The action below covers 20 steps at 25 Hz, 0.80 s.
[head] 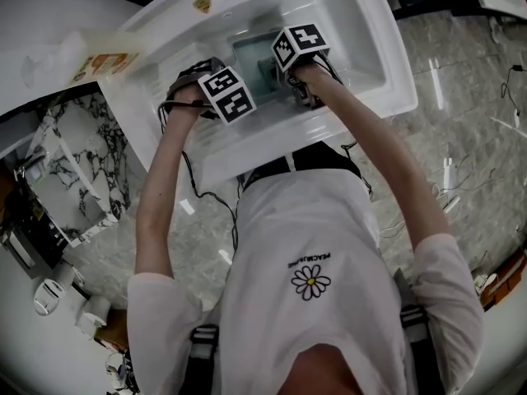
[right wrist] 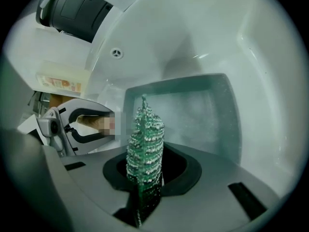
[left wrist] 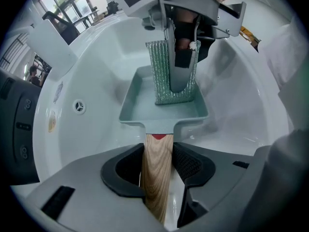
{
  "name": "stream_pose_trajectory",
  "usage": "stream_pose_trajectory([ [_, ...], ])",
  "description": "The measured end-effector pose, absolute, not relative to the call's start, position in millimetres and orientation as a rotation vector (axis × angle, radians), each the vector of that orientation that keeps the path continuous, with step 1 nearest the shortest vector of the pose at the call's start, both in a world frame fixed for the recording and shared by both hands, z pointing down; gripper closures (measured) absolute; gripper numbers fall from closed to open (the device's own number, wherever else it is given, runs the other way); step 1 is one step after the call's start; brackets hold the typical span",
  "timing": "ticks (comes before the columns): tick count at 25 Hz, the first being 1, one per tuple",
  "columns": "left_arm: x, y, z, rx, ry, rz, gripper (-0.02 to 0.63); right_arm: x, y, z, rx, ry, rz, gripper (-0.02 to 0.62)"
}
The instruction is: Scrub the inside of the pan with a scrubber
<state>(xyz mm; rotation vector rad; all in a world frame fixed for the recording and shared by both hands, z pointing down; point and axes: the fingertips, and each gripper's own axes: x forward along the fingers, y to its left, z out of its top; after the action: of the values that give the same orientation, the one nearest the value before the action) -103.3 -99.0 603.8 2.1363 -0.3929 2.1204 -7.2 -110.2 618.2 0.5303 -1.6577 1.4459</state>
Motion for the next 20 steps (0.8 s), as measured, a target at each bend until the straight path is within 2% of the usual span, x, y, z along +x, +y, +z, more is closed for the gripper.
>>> stream_pose_trajectory([
  [7,-101,-99,606,2.141,-0.390,2.145,0.413,-46,-99,607,0.454,-1.704,1.478,0.532],
  [15,-102,-100,607,2.162,-0.386,2.149,0.413,-48,-99,604,0.467,-1.717,1.519,0.532],
  [20,-102,-107,609,2.176,-0.376,2.169,0.413,-43,-105,595,0.487,-1.787,1.373,0.532],
])
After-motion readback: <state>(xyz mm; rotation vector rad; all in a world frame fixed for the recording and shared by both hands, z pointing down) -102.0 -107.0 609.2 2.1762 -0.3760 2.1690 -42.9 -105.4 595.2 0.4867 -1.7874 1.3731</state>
